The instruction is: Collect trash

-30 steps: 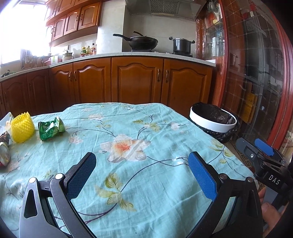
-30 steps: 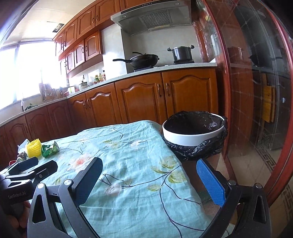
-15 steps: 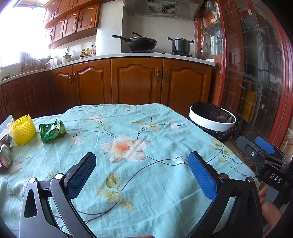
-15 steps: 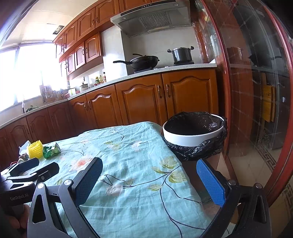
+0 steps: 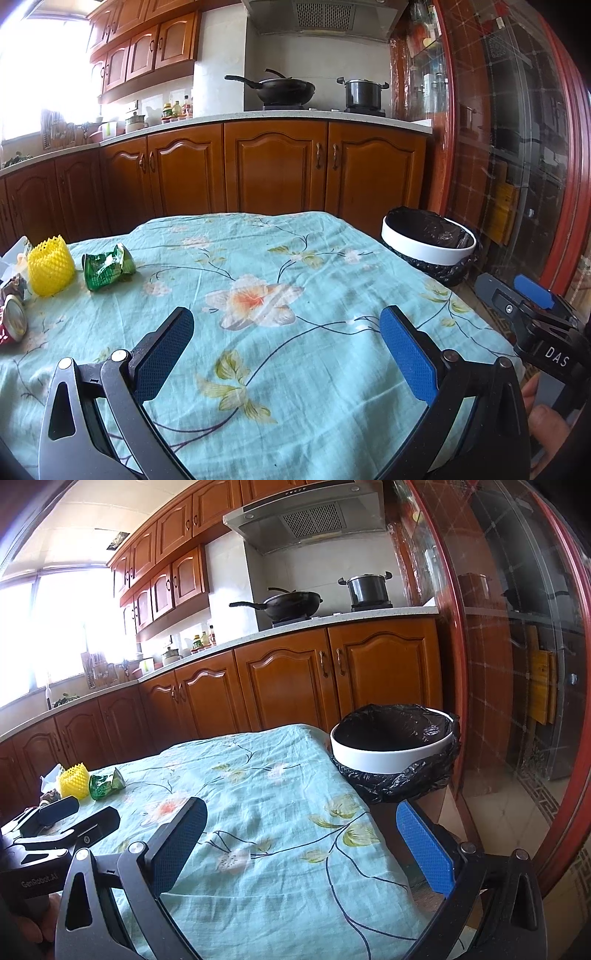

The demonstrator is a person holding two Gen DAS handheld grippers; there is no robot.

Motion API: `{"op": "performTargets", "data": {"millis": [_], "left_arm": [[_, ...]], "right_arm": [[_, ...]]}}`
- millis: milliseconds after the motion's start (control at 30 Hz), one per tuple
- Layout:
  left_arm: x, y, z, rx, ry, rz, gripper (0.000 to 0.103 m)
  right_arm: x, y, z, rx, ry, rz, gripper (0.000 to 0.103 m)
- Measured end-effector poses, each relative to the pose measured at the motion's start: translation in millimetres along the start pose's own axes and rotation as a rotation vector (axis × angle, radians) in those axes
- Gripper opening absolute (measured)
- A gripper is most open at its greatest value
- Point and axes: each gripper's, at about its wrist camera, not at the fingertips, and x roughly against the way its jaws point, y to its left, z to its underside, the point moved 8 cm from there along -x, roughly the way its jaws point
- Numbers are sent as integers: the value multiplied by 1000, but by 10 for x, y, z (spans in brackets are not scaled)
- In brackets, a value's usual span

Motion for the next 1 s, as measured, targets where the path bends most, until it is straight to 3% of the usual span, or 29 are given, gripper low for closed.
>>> {"op": "performTargets", "data": {"millis": [1000], "left_arm": [[-8, -4, -5, -5, 6, 17, 103]], "right_arm": [[-30, 71, -16, 4, 12, -11, 103]]}}
